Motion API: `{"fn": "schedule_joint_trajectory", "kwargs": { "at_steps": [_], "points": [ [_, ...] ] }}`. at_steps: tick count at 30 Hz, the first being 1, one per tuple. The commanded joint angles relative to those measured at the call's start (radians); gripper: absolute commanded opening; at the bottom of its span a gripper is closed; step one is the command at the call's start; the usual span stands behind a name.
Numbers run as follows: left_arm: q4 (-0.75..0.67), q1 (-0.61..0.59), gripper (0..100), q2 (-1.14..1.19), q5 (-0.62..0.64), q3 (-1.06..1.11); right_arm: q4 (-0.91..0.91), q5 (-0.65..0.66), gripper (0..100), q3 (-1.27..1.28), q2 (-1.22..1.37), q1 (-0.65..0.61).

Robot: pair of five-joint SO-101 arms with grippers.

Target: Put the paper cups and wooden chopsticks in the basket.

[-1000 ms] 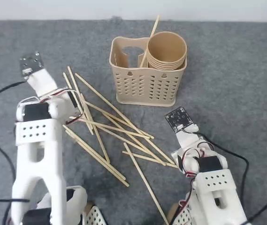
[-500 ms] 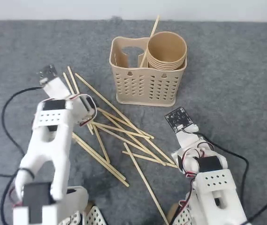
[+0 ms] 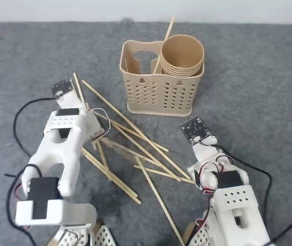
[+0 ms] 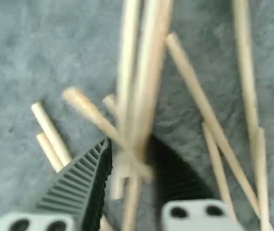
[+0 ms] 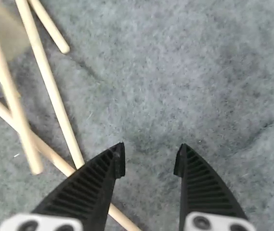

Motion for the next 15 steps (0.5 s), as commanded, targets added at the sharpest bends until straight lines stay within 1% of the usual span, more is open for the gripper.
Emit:
{"fn": "schedule_joint_trajectory", "kwargs": {
  "at_steps": [1,10,15],
  "points": [
    [-0.014,0.005,1,-0.003,-0.021,-0.038,0.007,0.008,18.3,-0.021,-0.012,0.013],
    [-0.012,0.005,1,-0.015,-0.021,-0.042,0.007,0.008,18.3,-0.02,-0.012,0.013],
    [0.012,0.002,1,-0.015,-0.023,-0.085,0.005,0.008,18.3,-0.02,-0.01,0.013]
  ]
}}
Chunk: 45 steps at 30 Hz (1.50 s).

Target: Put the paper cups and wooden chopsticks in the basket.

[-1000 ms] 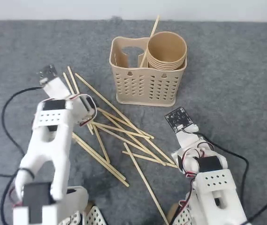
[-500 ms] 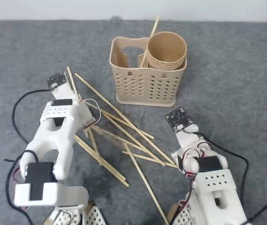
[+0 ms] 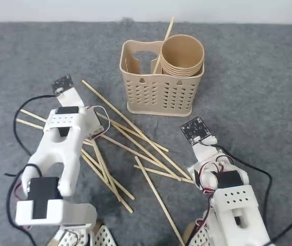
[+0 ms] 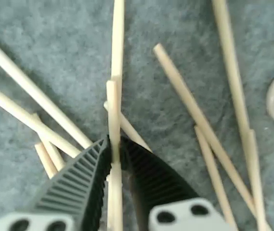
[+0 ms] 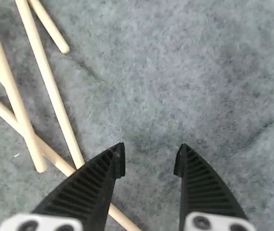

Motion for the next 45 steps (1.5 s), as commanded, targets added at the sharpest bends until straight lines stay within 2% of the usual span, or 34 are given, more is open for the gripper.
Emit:
{"fn": "schedule_joint_trajectory", "kwargs": {
  "at_steps": [1,9,14,26,31,34,38,45],
  "points": [
    [0.026,0.003,1,-0.015,-0.009,-0.07,0.005,0.008,18.3,-0.02,-0.01,0.013],
    [0.184,-0.002,1,-0.015,-0.014,-0.266,0.002,0.008,18.3,-0.02,-0.01,0.013],
    [0.272,-0.003,1,-0.015,-0.101,-0.403,0.002,0.008,18.3,-0.018,-0.01,0.015],
    [0.489,-0.003,1,-0.02,-0.149,-0.769,-0.001,0.008,18.3,-0.018,-0.012,0.016],
    [0.555,-0.003,1,-0.147,-0.153,-0.983,-0.024,0.008,18.3,-0.018,-0.008,0.018],
    [0.531,0.005,1,-0.275,-0.166,-1.049,-0.025,0.008,18.3,-0.018,-0.008,0.018],
    [0.394,0.015,1,-0.413,-0.259,-1.044,-0.025,0.008,18.3,-0.017,-0.008,0.018],
    [-0.011,0.049,1,-0.477,-0.325,-0.897,-0.028,0.008,18.3,-0.008,-0.013,0.013]
  ]
}}
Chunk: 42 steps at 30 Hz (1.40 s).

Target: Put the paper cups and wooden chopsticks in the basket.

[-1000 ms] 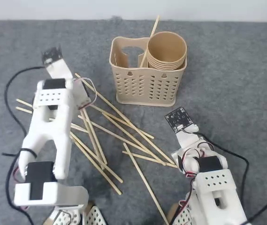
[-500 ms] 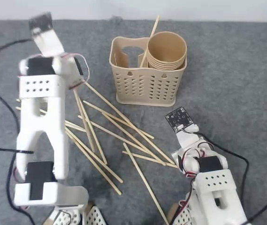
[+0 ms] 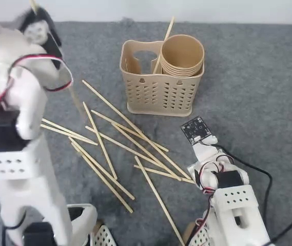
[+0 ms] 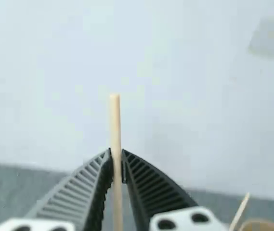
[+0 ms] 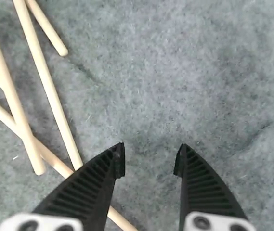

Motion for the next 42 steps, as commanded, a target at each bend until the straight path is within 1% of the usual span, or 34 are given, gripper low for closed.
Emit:
{"fn": "schedule_joint_trajectory", "kwargs": {
  "at_steps": [1,8,10,11,16,19,23,25,29,35,39,42],
  "points": [
    [-0.245,0.048,1,-0.044,-0.02,0.073,-0.021,0.008,18.3,-0.008,-0.012,0.01],
    [-0.707,0.176,1,-0.092,-0.02,0.294,-0.021,0.008,18.3,-0.008,-0.012,0.01],
    [-0.812,0.206,1,-0.087,-0.02,0.341,-0.021,0.008,18.3,-0.008,-0.012,0.01],
    [-0.838,0.221,1,-0.083,-0.02,0.358,-0.022,0.008,18.3,-0.008,-0.012,0.012],
    [-0.83,0.287,1,-0.034,-0.023,0.41,-0.038,0.008,18.3,-0.008,-0.008,0.015],
    [-0.833,0.287,1,0.034,-0.021,0.424,-0.035,0.008,18.3,-0.008,-0.008,0.015],
    [-0.91,0.272,1,0.138,-0.02,0.429,-0.033,0.008,18.3,-0.008,-0.008,0.015],
    [-0.921,0.272,1,0.173,-0.02,0.429,-0.033,0.008,18.3,-0.008,-0.008,0.015],
    [-0.918,0.273,1,0.187,-0.02,0.433,-0.033,0.008,18.3,-0.008,-0.008,0.015],
    [-0.918,0.265,2,0.181,-0.034,0.535,-0.035,0.008,18.3,-0.008,-0.008,0.015],
    [-0.916,0.249,2,0.178,-0.106,0.608,-0.036,0.008,18.3,-0.008,-0.008,0.015],
    [-0.916,0.242,2,0.126,-0.138,0.668,-0.036,0.008,18.3,-0.008,-0.008,0.015]
  ]
}}
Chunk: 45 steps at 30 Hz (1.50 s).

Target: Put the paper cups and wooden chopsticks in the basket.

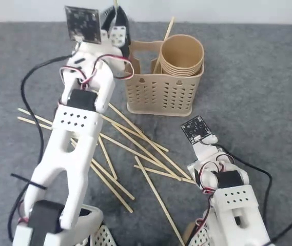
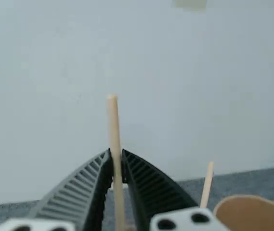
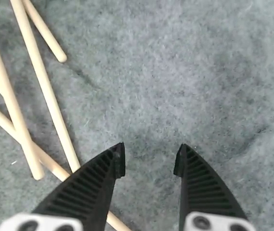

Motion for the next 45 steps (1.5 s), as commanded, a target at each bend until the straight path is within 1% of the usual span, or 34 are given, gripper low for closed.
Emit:
{"fn": "schedule_joint_trajectory", "kwargs": {
  "at_steps": [1,3,4,8,10,12,16,19,21,25,27,29,32,37,41,45],
  "points": [
    [-0.023,-0.014,2,-0.097,-0.043,0.048,-0.016,0.008,18.3,-0.008,-0.008,0.015],
    [0.028,-0.009,3,-0.169,-0.054,0.071,-0.018,0.008,18.3,-0.008,-0.008,0.015],
    [0.068,-0.006,5,-0.21,-0.054,0.076,-0.018,0.008,18.3,-0.008,-0.008,0.015],
    [0.227,-0.006,20,-0.358,-0.044,0.074,-0.018,0.008,18.3,-0.008,-0.008,0.015],
    [0.284,-0.008,25,-0.42,-0.044,0.081,-0.018,0.008,18.3,-0.008,-0.008,0.015],
    [0.341,-0.014,25,-0.476,-0.044,0.082,-0.016,0.008,18.3,-0.008,-0.008,0.015],
    [0.44,-0.015,23,-0.554,-0.044,0.082,-0.013,0.008,18.3,-0.008,-0.008,0.015],
    [0.499,-0.049,22,-0.603,-0.044,0.084,-0.013,0.008,18.3,-0.008,-0.008,0.013],
    [0.543,-0.094,22,-0.637,-0.044,0.084,-0.013,0.008,18.3,-0.008,-0.008,0.013],
    [0.664,-0.242,22,-0.683,-0.043,0.088,-0.012,0.008,18.3,-0.006,-0.008,0.012],
    [0.71,-0.31,22,-0.684,-0.018,0.117,-0.012,0.008,18.3,-0.006,-0.008,0.01],
    [0.735,-0.385,22,-0.681,0.025,0.168,-0.012,0.008,18.3,0.0,-0.008,0.01],
    [0.735,-0.479,22,-0.644,0.074,0.272,-0.012,0.008,18.3,0.008,-0.016,0.007],
    [0.72,-0.585,22,-0.48,0.152,0.381,-0.012,0.008,18.3,0.008,-0.016,0.007],
    [0.654,-0.672,22,-0.275,0.216,0.358,-0.012,0.008,18.3,0.008,-0.013,0.007],
    [0.617,-0.744,22,-0.034,0.241,0.24,-0.012,0.008,18.3,0.008,-0.013,0.007]
  ]
}}
